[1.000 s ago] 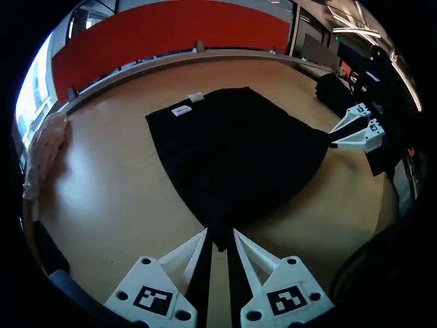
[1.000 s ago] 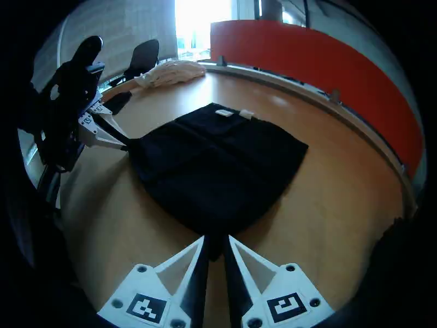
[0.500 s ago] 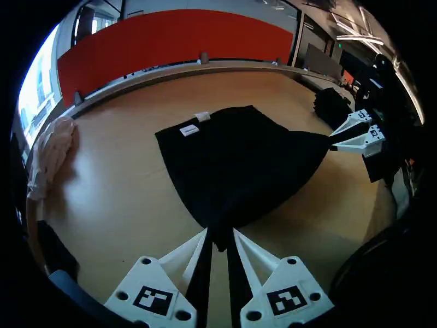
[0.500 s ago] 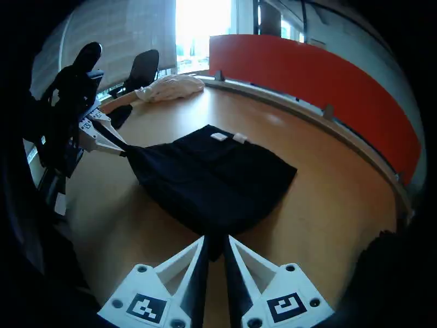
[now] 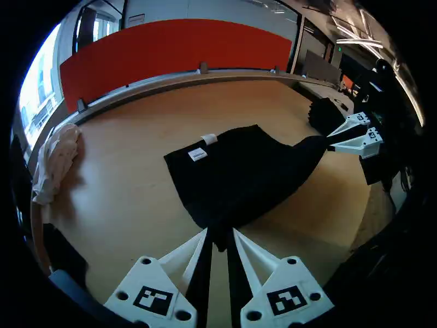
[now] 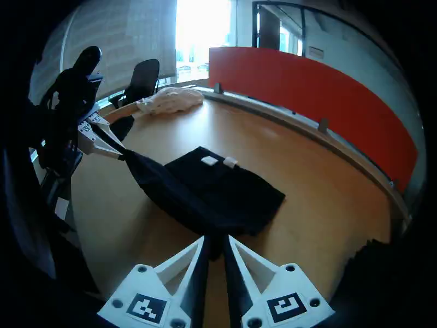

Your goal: Fold towel

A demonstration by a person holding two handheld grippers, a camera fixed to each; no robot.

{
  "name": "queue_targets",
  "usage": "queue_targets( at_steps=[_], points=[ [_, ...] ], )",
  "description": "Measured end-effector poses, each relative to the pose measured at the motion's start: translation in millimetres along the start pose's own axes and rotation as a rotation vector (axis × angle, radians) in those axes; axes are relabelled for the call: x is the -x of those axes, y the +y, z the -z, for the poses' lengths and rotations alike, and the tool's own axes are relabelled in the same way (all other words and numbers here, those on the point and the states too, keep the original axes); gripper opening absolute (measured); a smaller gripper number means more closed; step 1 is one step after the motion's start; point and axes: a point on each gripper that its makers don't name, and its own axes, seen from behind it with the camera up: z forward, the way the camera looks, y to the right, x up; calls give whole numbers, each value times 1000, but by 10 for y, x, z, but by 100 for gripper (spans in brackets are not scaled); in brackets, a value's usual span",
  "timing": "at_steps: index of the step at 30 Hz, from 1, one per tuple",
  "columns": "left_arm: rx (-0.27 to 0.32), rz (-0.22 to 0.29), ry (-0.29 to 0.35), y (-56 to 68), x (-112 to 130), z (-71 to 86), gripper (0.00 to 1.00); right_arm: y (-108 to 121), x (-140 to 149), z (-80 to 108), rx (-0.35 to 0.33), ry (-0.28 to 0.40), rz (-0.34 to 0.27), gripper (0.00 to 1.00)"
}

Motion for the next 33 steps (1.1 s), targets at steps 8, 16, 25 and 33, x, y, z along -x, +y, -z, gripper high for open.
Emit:
queue_targets(
  at_steps=[8, 16, 25, 33],
  points=[
    [-5, -10, 8, 23, -126, 149, 17, -12, -102, 128, 1, 10, 7, 17],
    [-4, 5, 13, 22, -191, 261, 17, -58, -172, 252, -3, 14, 15, 17],
    [3, 20, 18, 39, -255, 366, 17, -75, -232, 339, -6, 20, 10, 17],
    [13, 28, 19, 51, -292, 435, 17, -112, -290, 433, -12, 20, 18, 17]
  ],
)
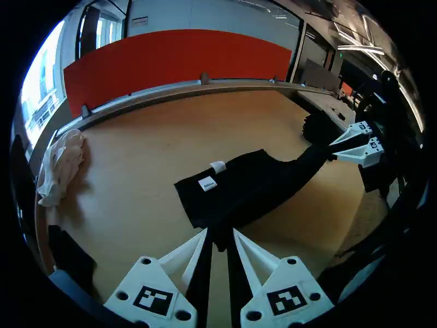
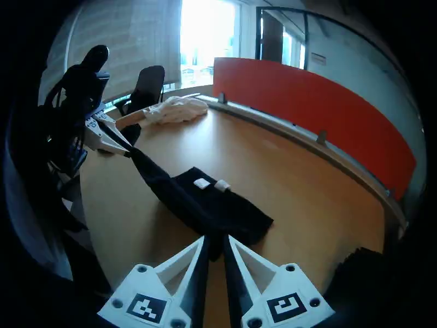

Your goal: Fold towel

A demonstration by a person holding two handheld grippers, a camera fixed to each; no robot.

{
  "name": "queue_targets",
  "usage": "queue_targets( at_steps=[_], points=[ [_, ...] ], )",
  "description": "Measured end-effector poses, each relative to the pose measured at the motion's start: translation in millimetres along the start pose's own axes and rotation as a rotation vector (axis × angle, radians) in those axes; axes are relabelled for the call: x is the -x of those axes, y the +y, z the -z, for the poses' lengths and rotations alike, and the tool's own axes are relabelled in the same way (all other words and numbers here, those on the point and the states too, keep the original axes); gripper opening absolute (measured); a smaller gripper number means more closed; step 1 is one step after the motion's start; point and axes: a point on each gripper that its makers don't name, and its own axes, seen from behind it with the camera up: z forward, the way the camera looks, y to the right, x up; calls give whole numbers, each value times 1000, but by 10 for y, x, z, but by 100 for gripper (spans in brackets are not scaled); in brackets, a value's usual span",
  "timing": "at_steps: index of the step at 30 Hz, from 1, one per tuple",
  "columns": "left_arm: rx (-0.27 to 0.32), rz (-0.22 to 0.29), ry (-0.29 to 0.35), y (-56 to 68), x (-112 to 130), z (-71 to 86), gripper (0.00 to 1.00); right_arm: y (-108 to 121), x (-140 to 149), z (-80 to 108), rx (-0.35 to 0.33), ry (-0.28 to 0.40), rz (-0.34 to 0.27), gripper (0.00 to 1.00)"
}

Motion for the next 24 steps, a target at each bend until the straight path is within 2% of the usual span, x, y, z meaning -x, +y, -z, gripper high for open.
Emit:
queue_targets(
  at_steps=[8, 24],
  points=[
    [8, -8, -6, 20, 7, 41, 17, -24, -20, 60, -4, 0, 1, 17],
    [6, -6, -11, 28, 21, -60, 17, 3, 64, -24, -5, -27, 6, 17]
  ],
)
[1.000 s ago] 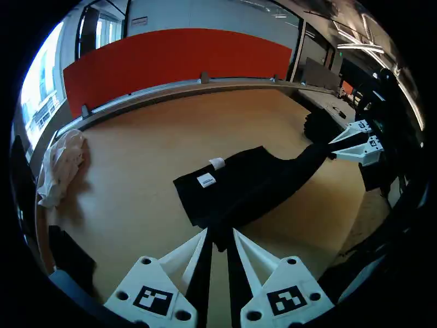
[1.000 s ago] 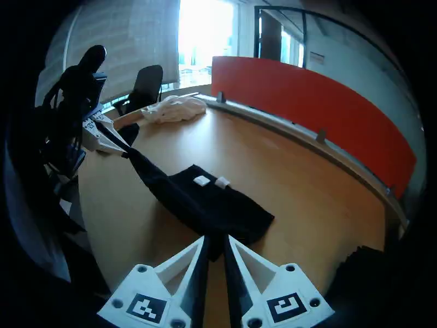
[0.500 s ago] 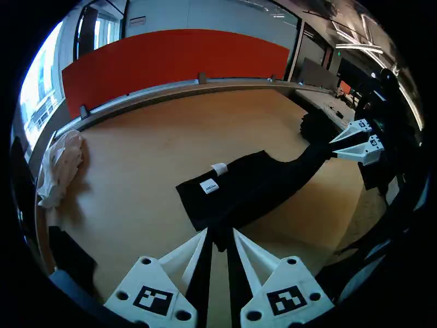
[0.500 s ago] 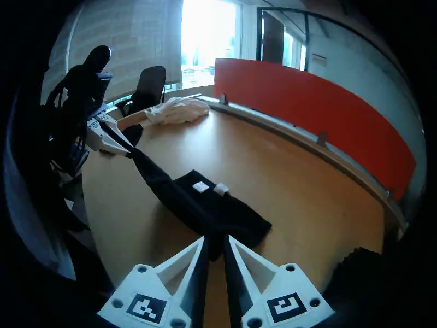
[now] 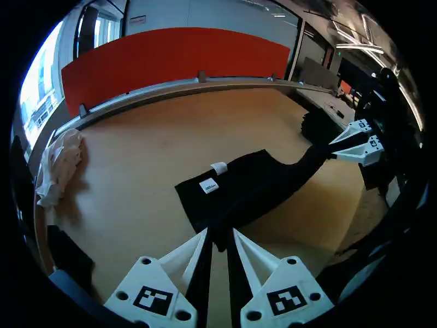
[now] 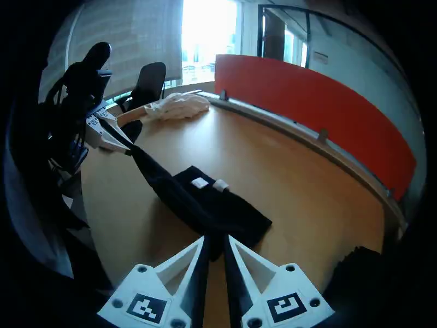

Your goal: Fold towel

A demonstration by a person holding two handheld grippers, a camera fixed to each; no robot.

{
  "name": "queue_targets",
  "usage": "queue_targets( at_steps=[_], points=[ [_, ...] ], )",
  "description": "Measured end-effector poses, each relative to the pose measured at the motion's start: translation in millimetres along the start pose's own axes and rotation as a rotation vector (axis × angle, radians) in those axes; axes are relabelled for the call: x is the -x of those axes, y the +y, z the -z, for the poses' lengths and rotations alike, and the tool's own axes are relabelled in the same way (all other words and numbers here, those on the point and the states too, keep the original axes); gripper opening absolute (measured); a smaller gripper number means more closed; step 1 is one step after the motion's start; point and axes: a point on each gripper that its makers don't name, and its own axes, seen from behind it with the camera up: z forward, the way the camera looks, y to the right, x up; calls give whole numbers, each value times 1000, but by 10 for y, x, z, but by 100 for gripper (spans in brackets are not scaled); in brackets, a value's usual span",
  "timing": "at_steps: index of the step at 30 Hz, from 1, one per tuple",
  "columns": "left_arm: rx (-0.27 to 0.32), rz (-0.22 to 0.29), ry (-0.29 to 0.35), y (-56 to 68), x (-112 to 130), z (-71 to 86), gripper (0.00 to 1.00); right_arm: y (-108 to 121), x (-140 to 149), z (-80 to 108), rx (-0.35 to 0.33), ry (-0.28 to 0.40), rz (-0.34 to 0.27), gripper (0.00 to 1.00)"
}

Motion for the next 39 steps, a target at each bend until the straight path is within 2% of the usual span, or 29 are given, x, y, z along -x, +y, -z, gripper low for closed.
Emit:
queue_targets(
  at_steps=[8, 17, 26, 39],
  points=[
    [-12, 0, -10, -48, 7, -170, 17, 84, 67, -136, -4, -29, -1, 17],
    [-27, 15, -25, -150, 15, -435, 17, 232, 179, -378, -2, -71, -7, 17],
    [-47, 4, -39, -241, -6, -677, 17, 393, 266, -630, 3, -98, -18, 17],
    [-54, -11, -67, -341, 38, -964, 17, 547, 423, -864, 1, -134, -25, 17]
  ],
)
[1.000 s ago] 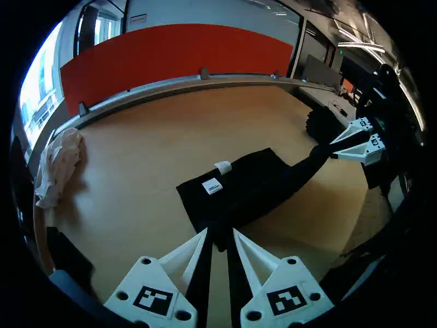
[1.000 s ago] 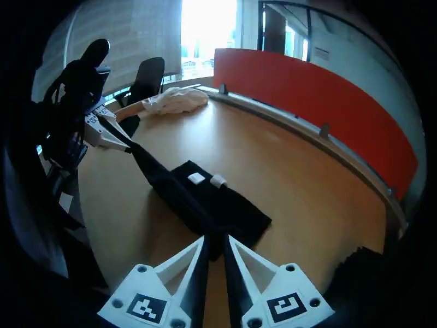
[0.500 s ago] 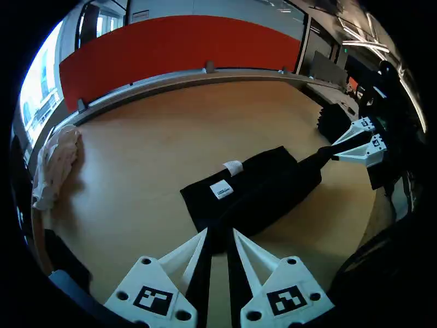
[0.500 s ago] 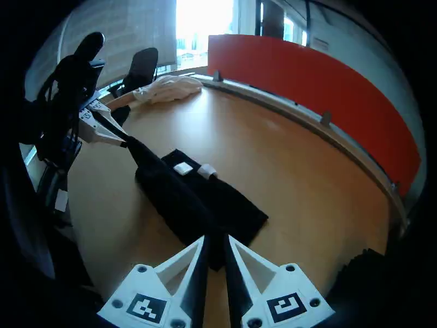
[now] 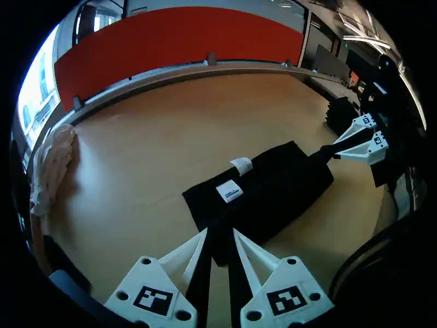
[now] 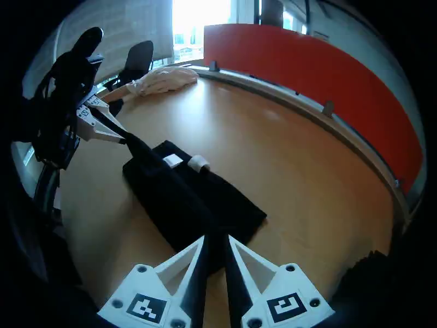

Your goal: Fold towel

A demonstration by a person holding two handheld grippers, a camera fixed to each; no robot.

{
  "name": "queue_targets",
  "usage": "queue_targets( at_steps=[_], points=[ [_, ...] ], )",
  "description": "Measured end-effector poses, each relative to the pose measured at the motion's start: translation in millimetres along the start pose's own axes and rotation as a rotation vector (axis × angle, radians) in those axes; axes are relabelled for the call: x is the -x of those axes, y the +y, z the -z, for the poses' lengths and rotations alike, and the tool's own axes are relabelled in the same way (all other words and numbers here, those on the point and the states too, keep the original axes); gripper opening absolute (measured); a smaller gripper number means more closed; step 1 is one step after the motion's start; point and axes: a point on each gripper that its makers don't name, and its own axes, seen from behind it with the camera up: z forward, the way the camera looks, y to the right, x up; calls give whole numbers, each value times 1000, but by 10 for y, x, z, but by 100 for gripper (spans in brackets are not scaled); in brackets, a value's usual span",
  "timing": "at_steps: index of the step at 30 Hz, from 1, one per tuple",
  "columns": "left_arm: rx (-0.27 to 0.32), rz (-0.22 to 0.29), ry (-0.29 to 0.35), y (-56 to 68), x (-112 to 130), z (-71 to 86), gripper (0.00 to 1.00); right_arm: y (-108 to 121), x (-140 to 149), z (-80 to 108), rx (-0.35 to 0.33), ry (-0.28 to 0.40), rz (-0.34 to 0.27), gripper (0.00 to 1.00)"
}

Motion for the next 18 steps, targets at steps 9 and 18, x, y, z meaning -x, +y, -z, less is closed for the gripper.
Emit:
queue_targets(
  at_steps=[9, 18],
  points=[
    [-14, -13, -22, -62, 55, -224, 17, 103, 138, -174, 10, -31, -18, 17],
    [-55, -23, -26, -155, 36, -398, 21, 204, 160, -321, 27, -43, -49, 18]
  ],
)
